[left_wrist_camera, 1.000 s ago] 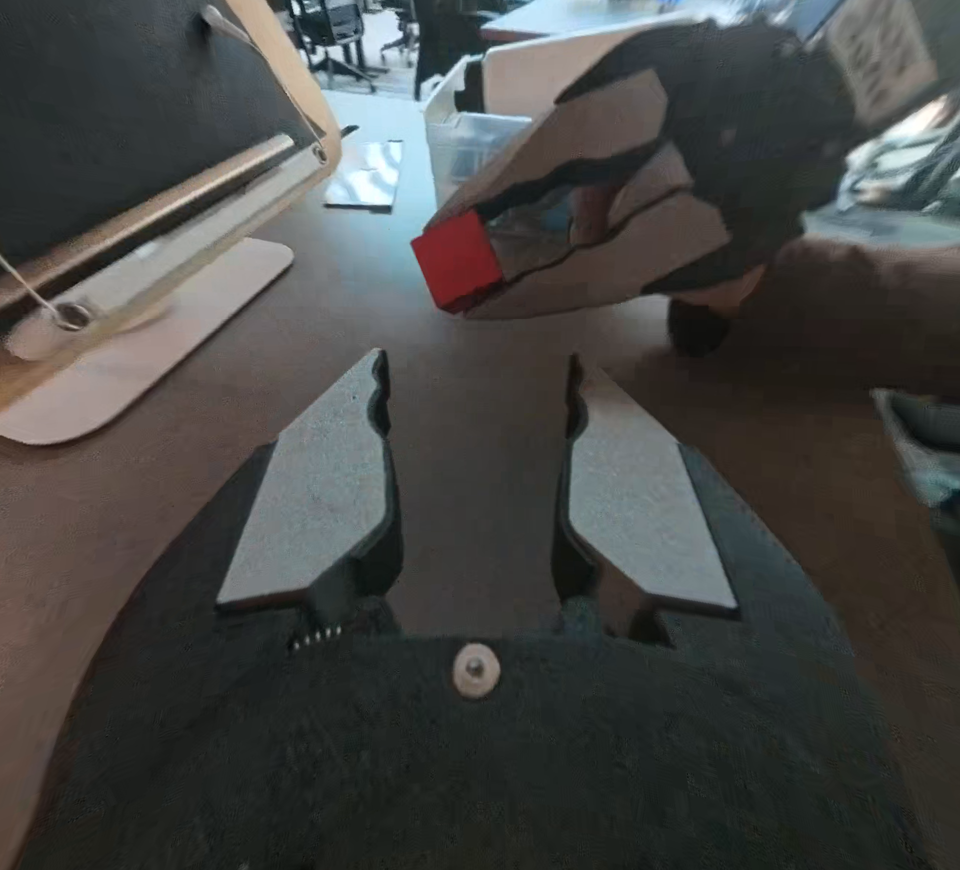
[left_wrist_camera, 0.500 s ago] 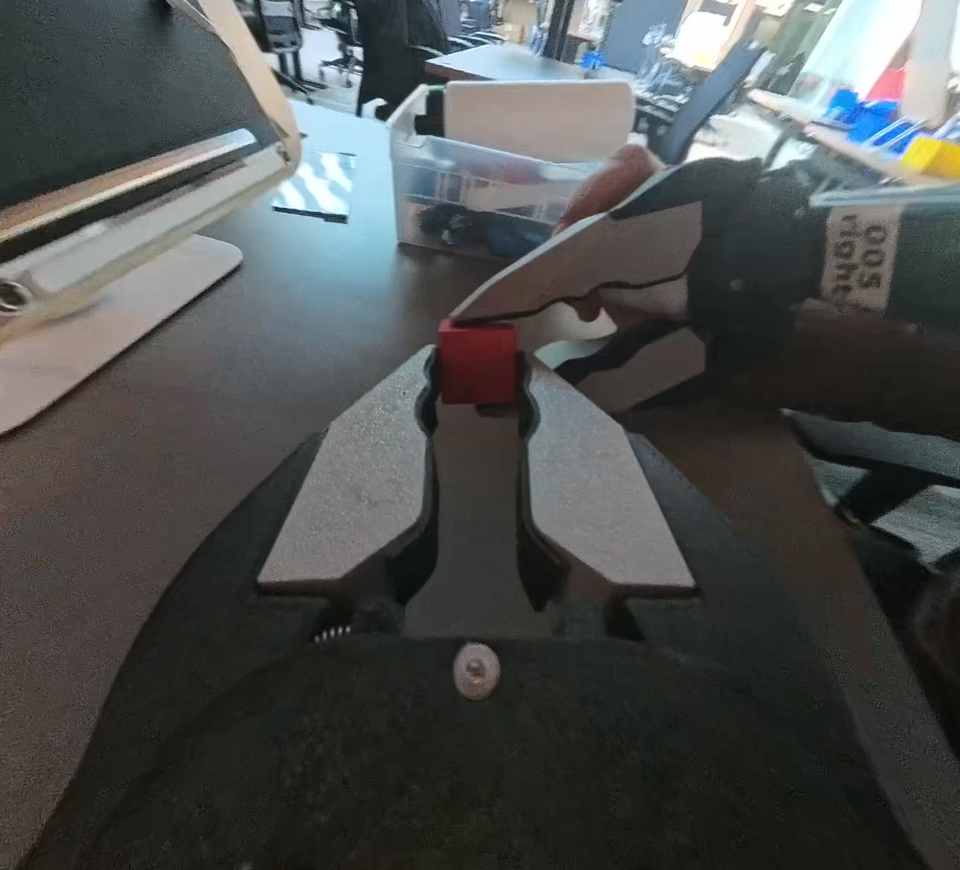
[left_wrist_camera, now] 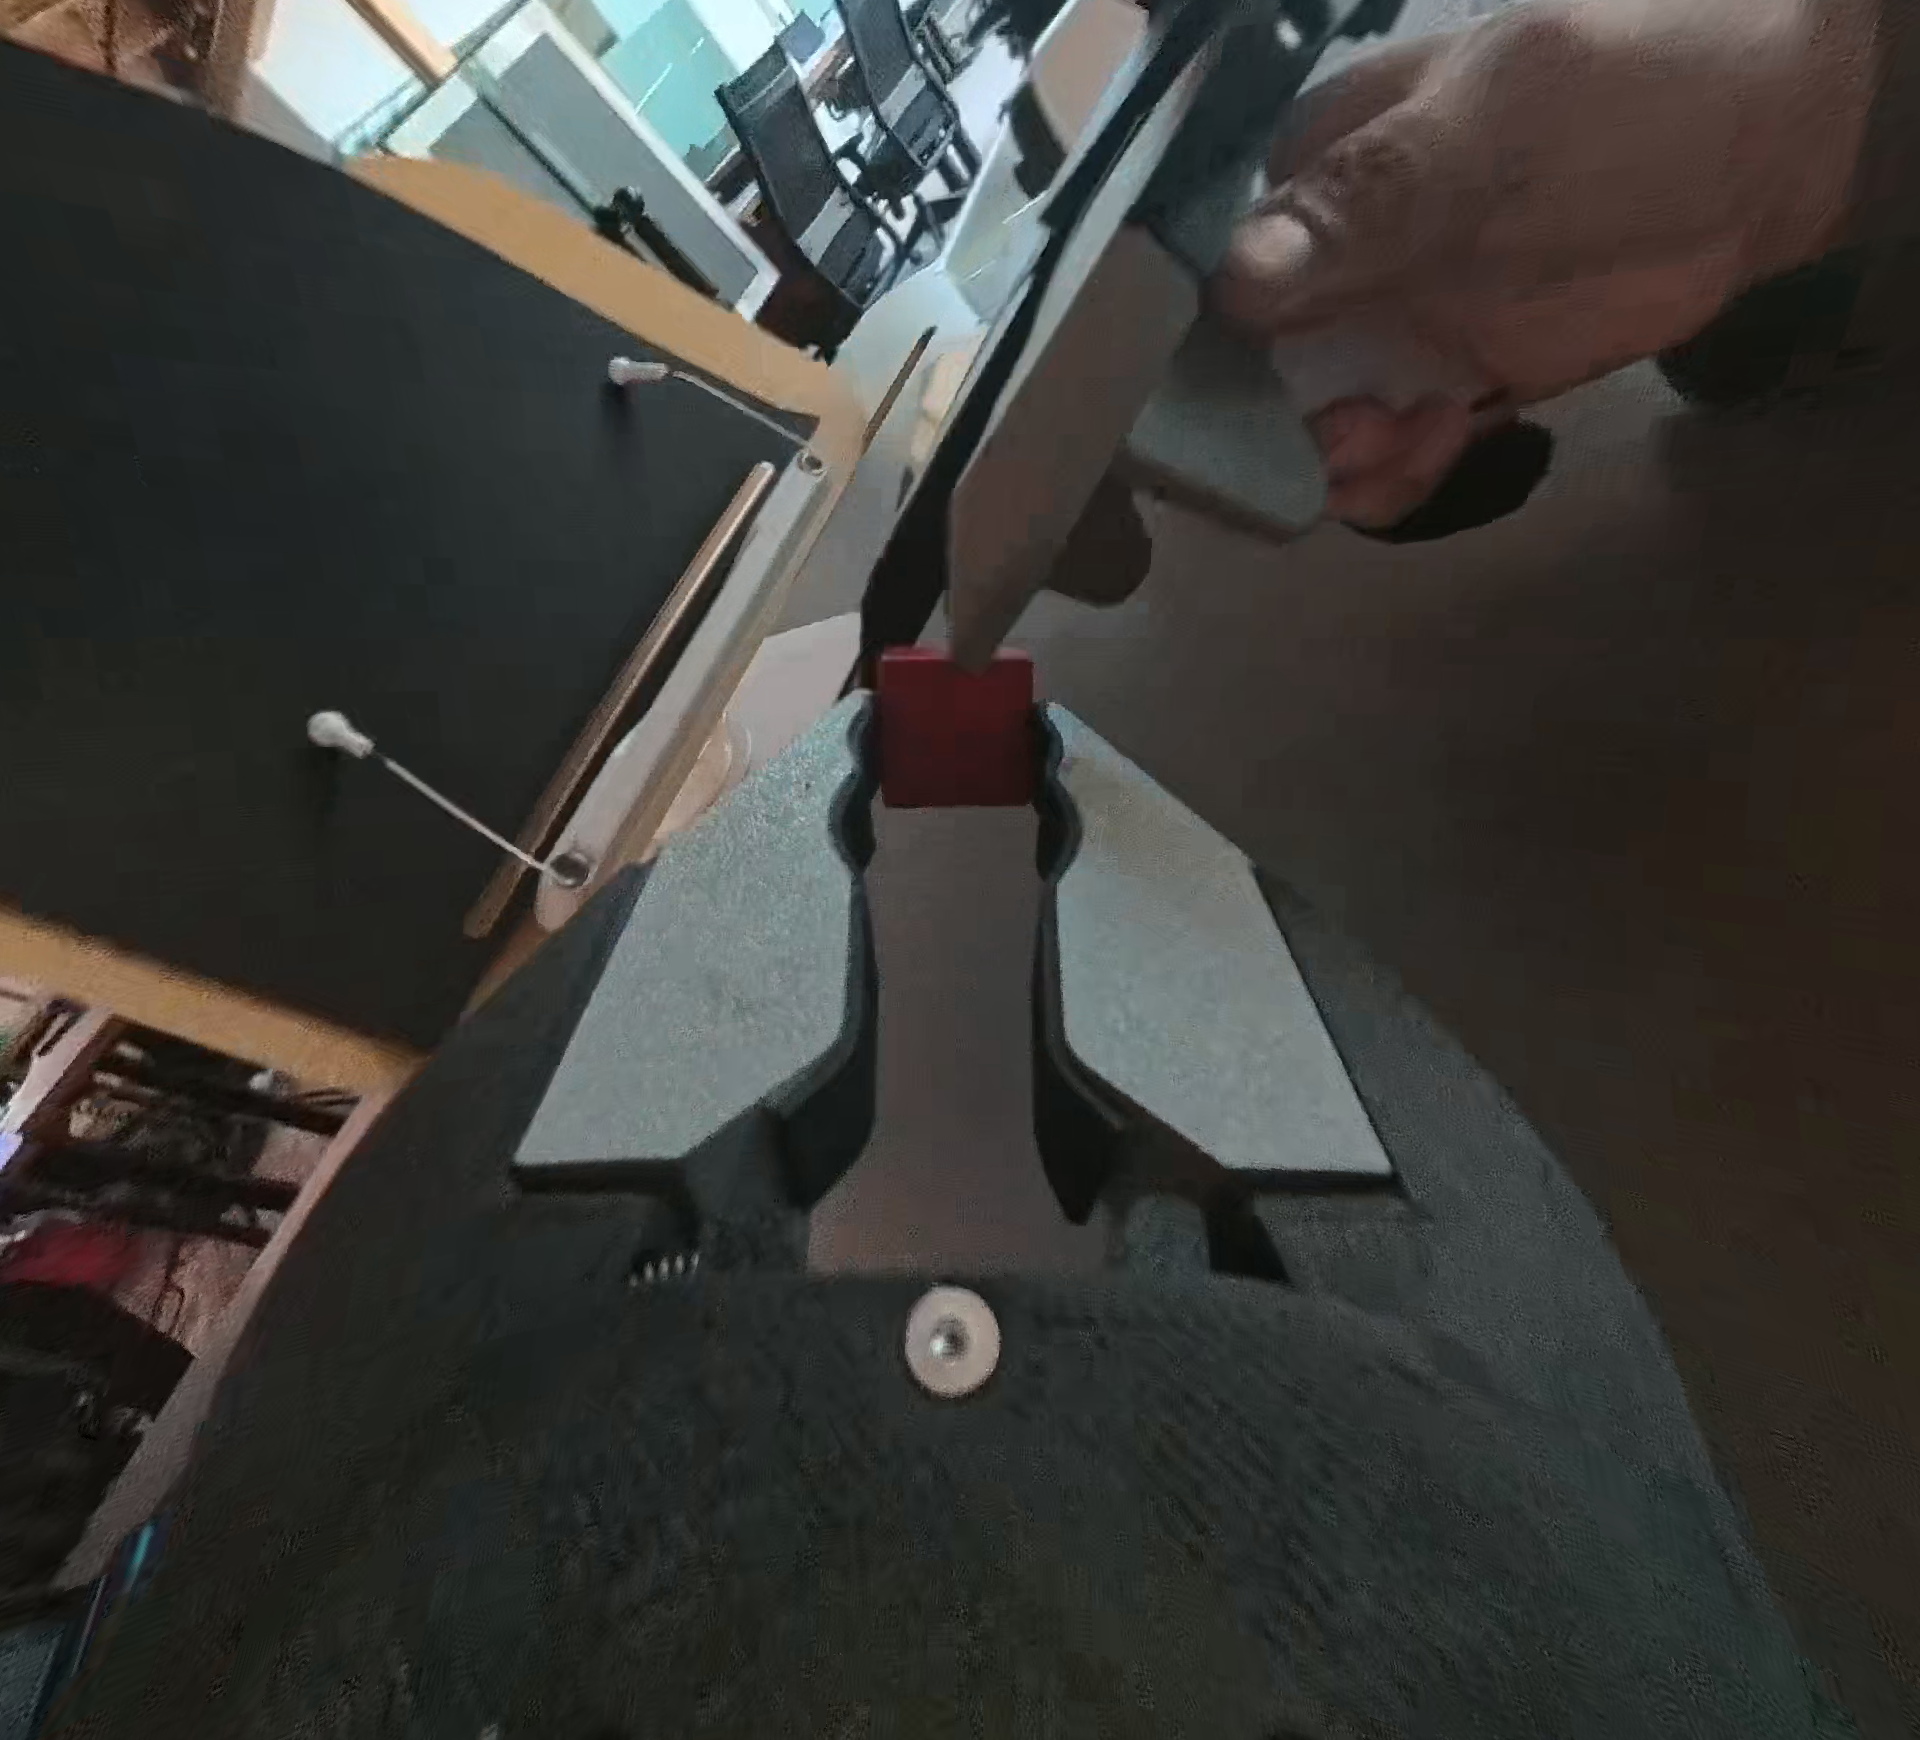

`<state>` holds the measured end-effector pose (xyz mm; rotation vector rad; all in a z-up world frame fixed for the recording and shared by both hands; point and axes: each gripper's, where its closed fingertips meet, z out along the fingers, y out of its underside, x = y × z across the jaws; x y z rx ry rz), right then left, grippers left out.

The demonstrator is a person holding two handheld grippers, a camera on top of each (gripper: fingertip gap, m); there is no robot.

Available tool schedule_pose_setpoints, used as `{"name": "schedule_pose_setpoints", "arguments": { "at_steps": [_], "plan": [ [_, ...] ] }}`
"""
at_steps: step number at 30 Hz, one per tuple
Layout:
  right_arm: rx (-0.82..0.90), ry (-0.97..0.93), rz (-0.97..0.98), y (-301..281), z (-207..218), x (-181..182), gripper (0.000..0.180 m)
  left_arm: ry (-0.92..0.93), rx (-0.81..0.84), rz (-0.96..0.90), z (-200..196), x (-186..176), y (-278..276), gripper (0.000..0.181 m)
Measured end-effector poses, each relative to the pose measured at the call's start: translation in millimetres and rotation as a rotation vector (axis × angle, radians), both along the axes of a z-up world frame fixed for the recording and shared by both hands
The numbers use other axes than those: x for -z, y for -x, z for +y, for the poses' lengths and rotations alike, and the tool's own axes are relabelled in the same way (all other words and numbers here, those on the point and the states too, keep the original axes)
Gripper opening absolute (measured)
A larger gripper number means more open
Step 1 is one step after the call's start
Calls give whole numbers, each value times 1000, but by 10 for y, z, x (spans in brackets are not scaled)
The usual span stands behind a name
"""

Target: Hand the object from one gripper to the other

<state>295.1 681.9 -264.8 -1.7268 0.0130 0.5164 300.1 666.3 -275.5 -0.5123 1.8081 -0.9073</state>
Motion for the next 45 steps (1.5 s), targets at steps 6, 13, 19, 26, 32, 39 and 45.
{"name": "schedule_pose_setpoints", "arguments": {
  "at_steps": [6, 13, 19, 26, 32, 39, 45],
  "plan": [
    [-63, 124, 72, 106, 42, 198, 28, -29, 12, 14, -123, 91, -10, 24],
    [338, 112, -260, -484, -134, -30, 27, 174, 4, 55, 58, 18, -40, 25],
    [809, 217, -494, -1355, -1058, -795, 27, 295, -119, 144, 313, 129, -160, 16],
    [1029, 826, -528, -2475, -1983, -136, 27, 484, -152, 331, 318, 365, -277, 1],
    [1012, 799, -523, -2382, -1830, -207, 48, 476, -180, 322, 396, 349, -263, 17],
    [631, 323, -398, -1074, -442, -333, 55, 486, -189, 340, 419, 396, -273, 17],
    [642, 181, -418, -991, -2, 263, 40, 447, -205, 306, 471, 364, -255, 11]
  ]
}}
